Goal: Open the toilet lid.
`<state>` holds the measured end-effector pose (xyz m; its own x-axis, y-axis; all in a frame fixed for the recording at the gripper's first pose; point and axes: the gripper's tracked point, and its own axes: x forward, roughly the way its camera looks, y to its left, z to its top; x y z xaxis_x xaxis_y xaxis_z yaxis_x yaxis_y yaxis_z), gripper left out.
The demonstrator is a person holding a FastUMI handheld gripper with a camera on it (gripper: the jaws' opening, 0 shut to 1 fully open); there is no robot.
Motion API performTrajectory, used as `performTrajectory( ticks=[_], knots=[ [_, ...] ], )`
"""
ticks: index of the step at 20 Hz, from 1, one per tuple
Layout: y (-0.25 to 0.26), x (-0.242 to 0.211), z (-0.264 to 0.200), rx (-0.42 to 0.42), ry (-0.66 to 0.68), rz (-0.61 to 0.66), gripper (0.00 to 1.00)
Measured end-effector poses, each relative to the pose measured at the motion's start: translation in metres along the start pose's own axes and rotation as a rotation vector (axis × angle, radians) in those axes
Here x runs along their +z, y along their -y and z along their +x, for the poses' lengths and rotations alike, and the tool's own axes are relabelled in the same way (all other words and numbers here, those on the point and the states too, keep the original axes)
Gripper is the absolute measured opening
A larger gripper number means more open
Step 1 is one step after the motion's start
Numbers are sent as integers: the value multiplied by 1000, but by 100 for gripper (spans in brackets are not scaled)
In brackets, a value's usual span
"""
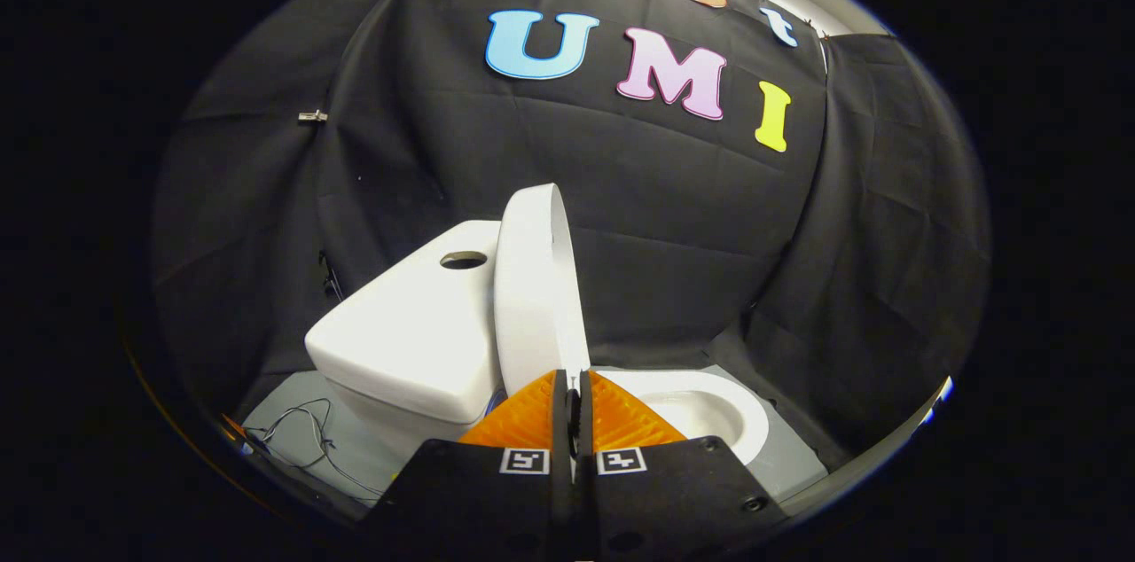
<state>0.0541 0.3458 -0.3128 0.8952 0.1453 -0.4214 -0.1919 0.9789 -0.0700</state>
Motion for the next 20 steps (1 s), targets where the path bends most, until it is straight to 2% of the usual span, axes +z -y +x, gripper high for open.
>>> performTrajectory(
  ticks=[5,6,8,11,14,20],
  knots=[
    [-1,5,-3,7,19,-45,9],
    [-3,9,-4,11,33,-52,12],
    [-1,17,-10,6,66,-78,25],
    [-4,23,-17,12,83,-90,66],
    [-6,24,-21,34,75,-84,99],
    [0,55,-45,69,113,-25,98]
  ],
)
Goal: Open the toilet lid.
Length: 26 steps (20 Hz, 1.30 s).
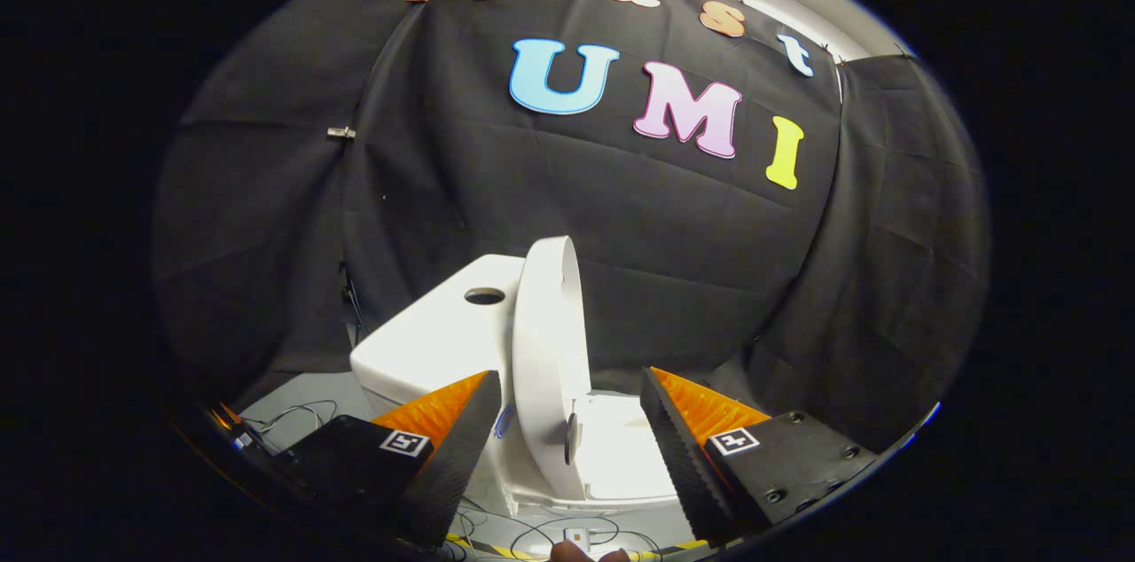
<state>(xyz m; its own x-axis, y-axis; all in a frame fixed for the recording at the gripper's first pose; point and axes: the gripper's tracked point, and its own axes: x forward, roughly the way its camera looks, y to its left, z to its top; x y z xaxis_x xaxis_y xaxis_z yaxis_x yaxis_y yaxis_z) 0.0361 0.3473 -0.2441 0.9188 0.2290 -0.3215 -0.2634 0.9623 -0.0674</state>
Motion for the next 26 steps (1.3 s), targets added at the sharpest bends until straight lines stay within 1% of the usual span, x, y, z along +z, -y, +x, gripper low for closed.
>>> performTrajectory(
  ticks=[4,7,14,16,20,23,26],
  knots=[
    [13,44,-23,21,50,56,99],
    [29,75,-41,23,80,66,98],
    [64,137,-87,57,159,100,98],
    [81,149,-101,50,186,102,98],
    [108,171,-125,70,214,137,98],
    [134,181,-143,59,238,162,98],
    [159,196,-160,39,280,141,98]
  ],
)
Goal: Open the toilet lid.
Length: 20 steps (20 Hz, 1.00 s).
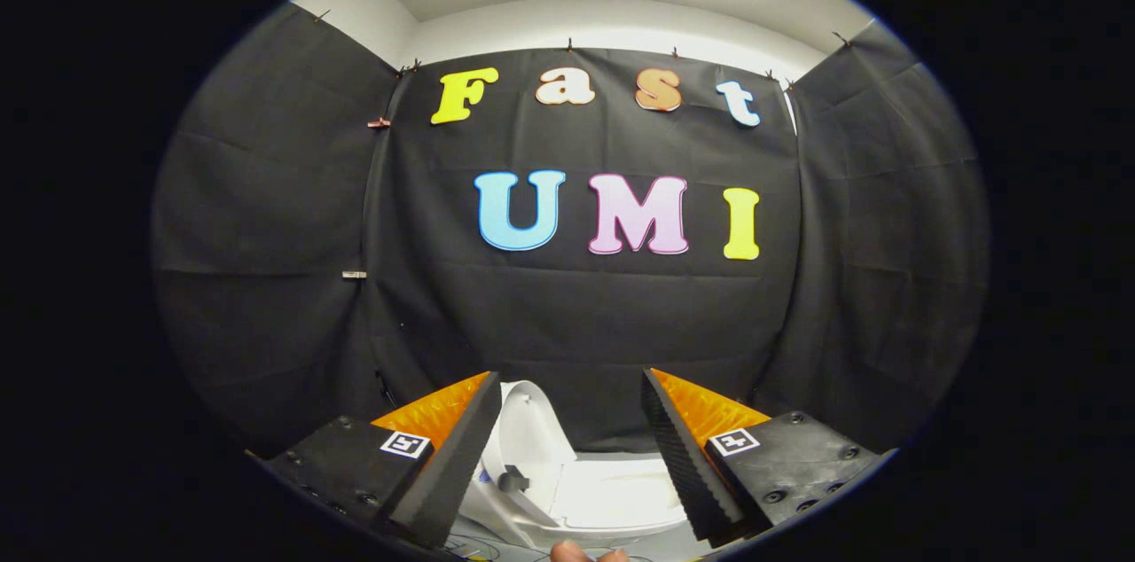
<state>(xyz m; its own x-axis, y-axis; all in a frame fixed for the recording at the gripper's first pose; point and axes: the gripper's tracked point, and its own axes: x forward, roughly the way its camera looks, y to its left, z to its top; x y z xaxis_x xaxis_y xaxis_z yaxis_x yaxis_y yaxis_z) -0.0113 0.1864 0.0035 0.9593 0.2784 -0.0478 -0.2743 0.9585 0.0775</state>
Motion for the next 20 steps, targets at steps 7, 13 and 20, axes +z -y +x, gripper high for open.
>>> performTrajectory(
  ticks=[7,13,20],
  knots=[
    [47,28,-16,-62,62,9,98],
    [59,31,-17,-85,61,15,98],
    [56,34,-13,-80,58,-1,98]
  ],
)
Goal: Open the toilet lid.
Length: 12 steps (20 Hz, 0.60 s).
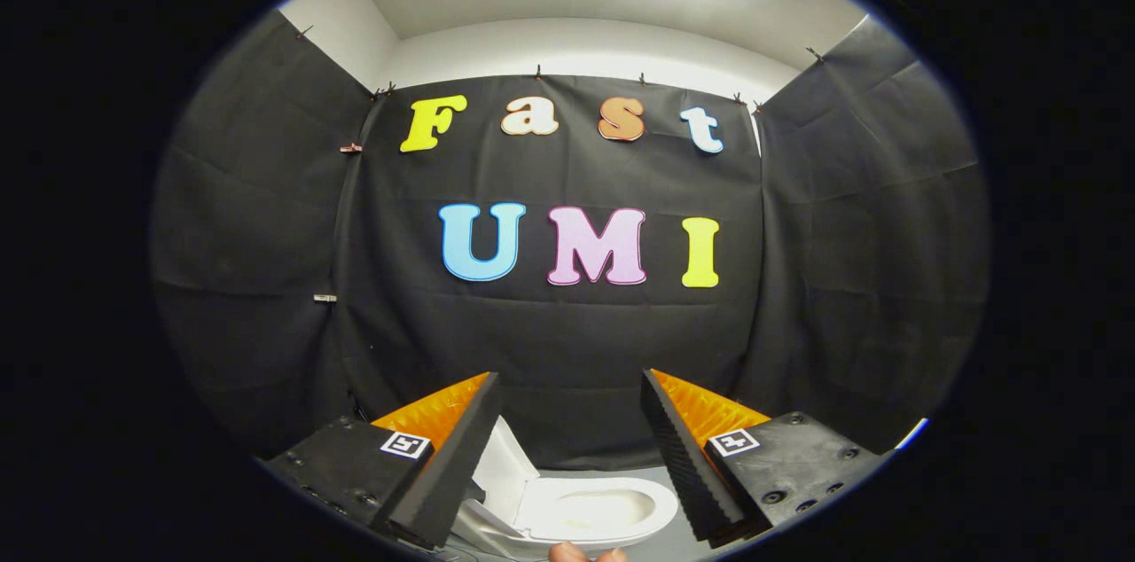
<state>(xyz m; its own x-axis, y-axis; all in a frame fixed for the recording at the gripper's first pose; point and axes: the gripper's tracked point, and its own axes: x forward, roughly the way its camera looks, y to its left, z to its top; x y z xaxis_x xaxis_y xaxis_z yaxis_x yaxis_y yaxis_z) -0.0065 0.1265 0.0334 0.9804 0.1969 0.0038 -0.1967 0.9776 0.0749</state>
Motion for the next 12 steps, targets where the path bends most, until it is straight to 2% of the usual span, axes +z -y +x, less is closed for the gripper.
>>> performTrajectory(
  ticks=[12],
  knots=[
    [-2,-1,1,-4,-2,-5,98]
  ],
)
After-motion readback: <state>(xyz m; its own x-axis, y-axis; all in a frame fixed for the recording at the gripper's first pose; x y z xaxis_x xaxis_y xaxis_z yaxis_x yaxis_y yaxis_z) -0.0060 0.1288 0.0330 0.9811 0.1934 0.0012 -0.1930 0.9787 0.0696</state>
